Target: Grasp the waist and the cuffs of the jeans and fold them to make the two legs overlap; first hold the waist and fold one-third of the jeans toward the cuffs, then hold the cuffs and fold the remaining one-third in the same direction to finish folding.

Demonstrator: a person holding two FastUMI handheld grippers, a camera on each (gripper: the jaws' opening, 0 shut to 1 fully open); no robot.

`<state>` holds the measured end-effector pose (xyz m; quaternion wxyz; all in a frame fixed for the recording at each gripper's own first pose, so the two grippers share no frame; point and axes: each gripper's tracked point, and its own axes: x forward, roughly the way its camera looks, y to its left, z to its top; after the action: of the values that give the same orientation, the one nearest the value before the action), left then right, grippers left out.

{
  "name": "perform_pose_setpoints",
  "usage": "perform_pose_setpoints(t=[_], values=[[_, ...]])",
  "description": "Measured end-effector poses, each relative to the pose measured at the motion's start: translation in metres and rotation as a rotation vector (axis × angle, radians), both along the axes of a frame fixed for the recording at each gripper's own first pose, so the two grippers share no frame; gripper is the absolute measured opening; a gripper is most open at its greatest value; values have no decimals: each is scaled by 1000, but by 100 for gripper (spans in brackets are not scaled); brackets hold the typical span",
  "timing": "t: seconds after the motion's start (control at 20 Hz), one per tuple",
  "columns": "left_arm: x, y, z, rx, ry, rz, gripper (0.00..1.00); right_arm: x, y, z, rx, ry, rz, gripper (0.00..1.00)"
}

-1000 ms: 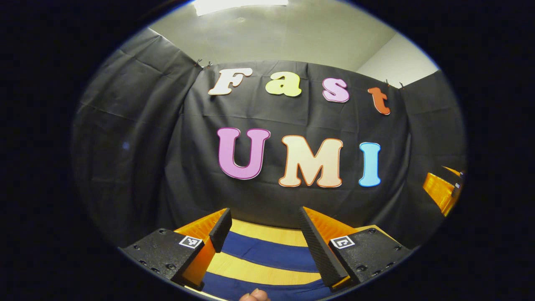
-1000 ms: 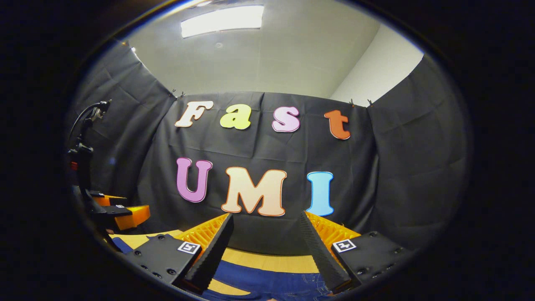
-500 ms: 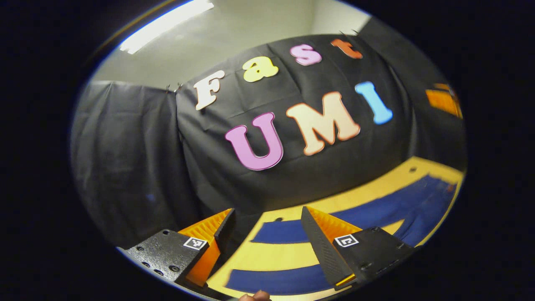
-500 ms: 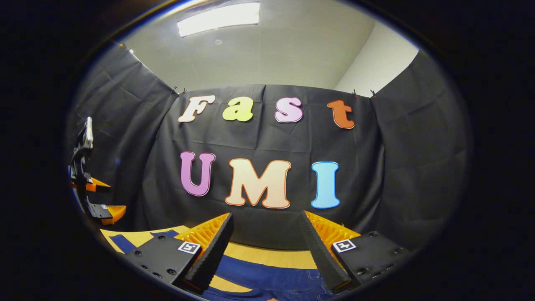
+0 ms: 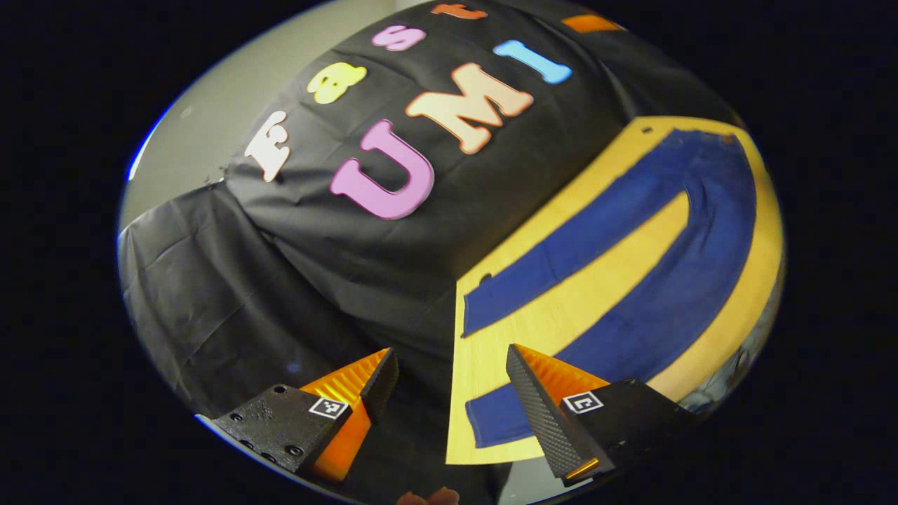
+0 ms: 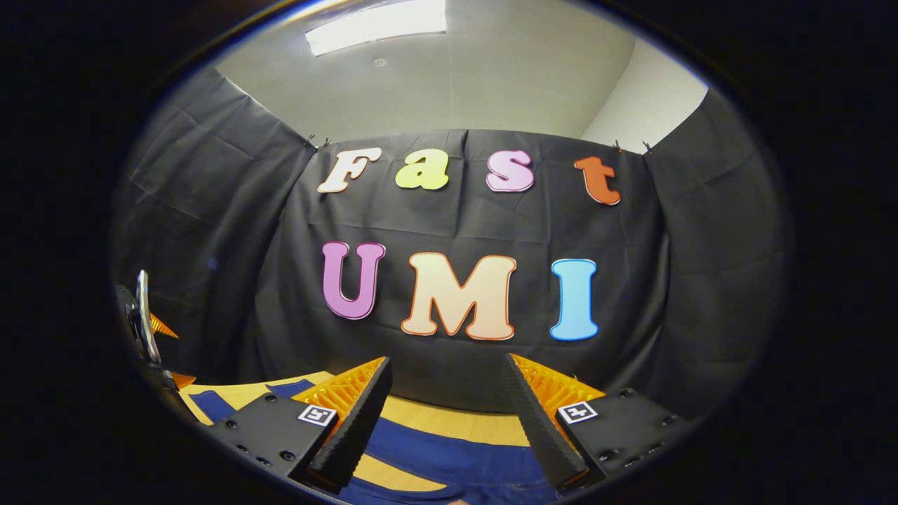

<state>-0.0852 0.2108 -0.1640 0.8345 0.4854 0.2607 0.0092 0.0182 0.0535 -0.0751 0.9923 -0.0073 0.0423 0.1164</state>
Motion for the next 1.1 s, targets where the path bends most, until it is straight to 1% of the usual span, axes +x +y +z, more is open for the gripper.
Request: perform_pose_setpoints(t=[0.1,0.15,0.25,0.3,0.5,0.55,0.6,0.75,0.8,0.9,0.95,1.0,1.1], values=[[-10,23,-19,89,69,-13,95,1,3,-7,-15,16,2,100],[-19,29,-31,105,109,-17,95,2,3,-10,-22,20,0,98],[-34,38,-65,103,202,-33,95,3,3,-16,-43,31,-4,100],[-36,42,-78,119,245,-52,95,4,2,-19,-56,39,-10,98],[-52,66,-132,209,429,-142,95,5,-6,-33,-107,78,-43,98],[-57,72,-145,225,473,-157,100,4,-9,-37,-122,86,-53,98],[-59,77,-156,244,509,-178,95,4,-11,-40,-135,96,-61,98],[-59,88,-178,323,585,-250,95,4,-15,-48,-160,116,-86,98],[-59,91,-185,335,611,-264,95,4,-15,-49,-170,117,-96,98],[-53,92,-193,375,641,-319,96,7,-18,-49,-199,108,-115,99],[-50,94,-195,385,658,-345,90,9,-20,-51,-210,104,-124,98],[-47,95,-198,395,670,-362,88,10,-20,-51,-216,104,-132,100],[-33,96,-201,412,668,-395,83,11,-22,-55,-224,110,-156,98]])
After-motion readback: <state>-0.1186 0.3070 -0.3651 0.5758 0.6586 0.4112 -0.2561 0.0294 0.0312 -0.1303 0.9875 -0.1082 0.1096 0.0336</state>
